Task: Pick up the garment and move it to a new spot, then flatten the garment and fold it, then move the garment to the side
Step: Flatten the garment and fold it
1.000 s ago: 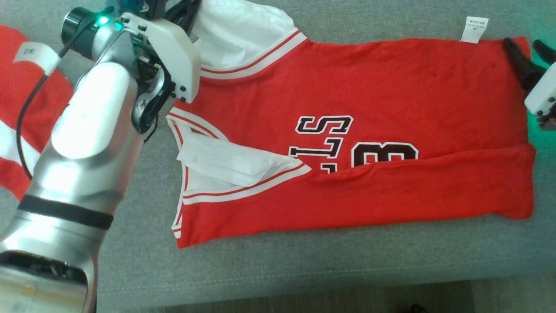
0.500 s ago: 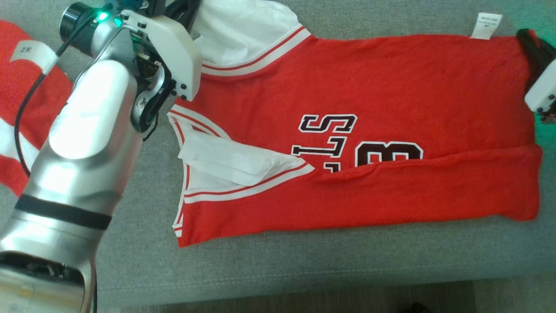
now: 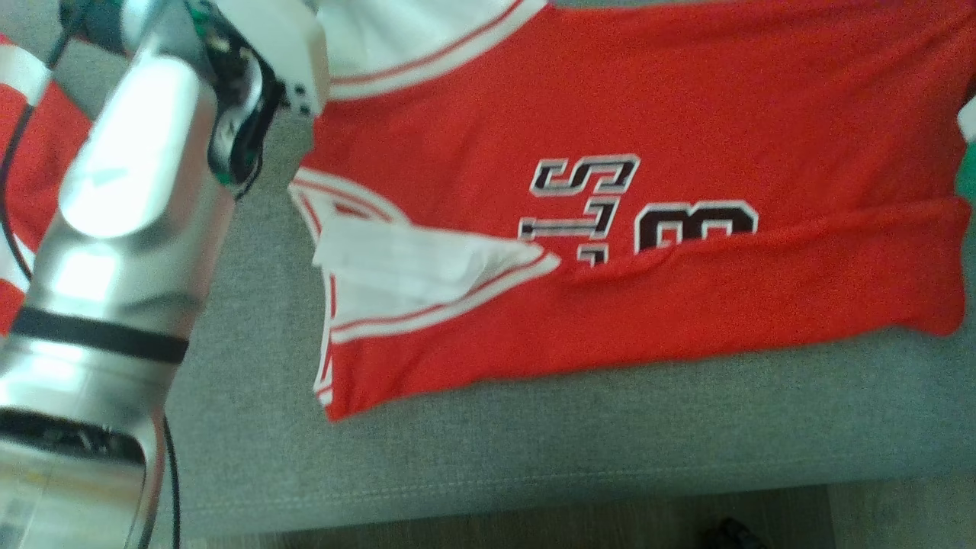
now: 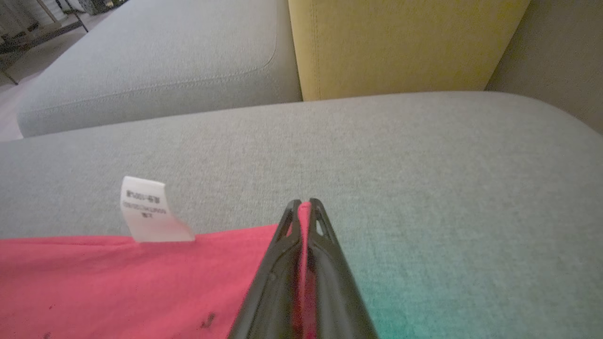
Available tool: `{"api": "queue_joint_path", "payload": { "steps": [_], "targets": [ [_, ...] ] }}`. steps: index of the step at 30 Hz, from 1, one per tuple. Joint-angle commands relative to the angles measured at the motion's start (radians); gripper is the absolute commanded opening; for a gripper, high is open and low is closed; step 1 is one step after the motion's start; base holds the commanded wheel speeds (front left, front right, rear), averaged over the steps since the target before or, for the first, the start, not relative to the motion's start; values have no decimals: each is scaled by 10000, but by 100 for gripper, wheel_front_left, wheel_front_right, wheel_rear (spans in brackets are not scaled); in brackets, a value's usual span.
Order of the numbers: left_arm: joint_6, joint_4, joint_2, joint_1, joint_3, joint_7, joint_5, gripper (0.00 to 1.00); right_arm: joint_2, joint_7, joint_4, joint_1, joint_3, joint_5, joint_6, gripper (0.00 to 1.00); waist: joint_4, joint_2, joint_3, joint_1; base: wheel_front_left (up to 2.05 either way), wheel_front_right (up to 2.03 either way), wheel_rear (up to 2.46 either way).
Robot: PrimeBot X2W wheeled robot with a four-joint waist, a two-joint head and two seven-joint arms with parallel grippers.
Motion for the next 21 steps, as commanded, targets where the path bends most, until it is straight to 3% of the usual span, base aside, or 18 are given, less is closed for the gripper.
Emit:
{"api": "queue_joint_path", "payload": {
  "steps": [1,5,11,21],
  "targets": [
    [191,-131,302,-726,411,-310,100,0,-162,-363,85,-191,2,-88,-7,0,-22,0,44,0,0,0,0],
    [263,404,143,-1067,391,-859,173,0,37,-911,291,-378,146,-111,-7,0,-59,0,46,0,0,0,0],
    [-76,924,13,-884,158,-1410,138,0,54,-1378,409,-170,360,58,-7,0,0,0,-281,0,0,0,0],
    [-527,203,519,260,-149,-1535,1,0,-385,-1664,-29,943,597,562,-7,0,194,0,-1125,0,0,0,0]
  ]
}}
